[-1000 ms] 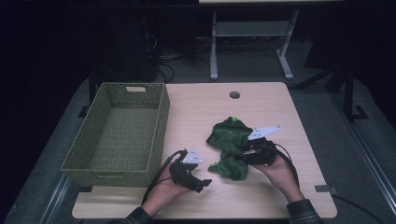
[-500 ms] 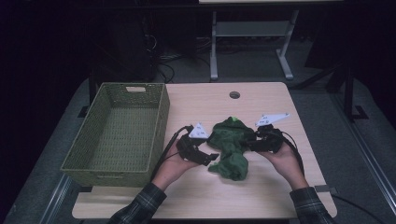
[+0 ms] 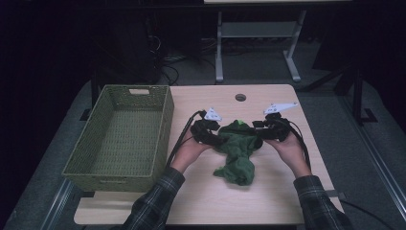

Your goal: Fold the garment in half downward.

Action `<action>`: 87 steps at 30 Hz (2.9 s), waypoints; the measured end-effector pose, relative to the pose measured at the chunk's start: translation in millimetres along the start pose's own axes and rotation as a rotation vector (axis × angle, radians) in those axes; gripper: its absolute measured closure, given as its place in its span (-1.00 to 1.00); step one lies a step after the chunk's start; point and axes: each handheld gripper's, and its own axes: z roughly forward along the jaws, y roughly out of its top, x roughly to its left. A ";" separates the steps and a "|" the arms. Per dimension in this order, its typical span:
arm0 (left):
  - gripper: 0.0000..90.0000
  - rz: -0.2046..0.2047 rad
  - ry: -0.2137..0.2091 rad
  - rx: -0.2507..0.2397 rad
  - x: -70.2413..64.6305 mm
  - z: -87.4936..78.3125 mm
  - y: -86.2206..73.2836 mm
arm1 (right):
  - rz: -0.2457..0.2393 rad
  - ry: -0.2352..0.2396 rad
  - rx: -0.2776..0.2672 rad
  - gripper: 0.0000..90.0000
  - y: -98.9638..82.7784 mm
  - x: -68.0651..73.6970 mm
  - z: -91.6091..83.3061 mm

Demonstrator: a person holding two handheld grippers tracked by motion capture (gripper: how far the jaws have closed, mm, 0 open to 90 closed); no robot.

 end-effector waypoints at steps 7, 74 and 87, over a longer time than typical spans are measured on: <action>0.04 0.012 0.028 0.054 19.4 28.5 6.2 | 0.019 -0.022 0.063 0.25 -2.5 -16.8 21.4; 0.91 0.100 -0.120 -0.053 -35.6 -41.6 16.9 | -0.099 0.021 -0.041 0.93 -18.1 35.4 -48.6; 0.91 0.143 -0.189 -0.064 -64.1 -59.5 -11.5 | -0.155 0.066 -0.021 0.93 -45.6 72.0 -68.2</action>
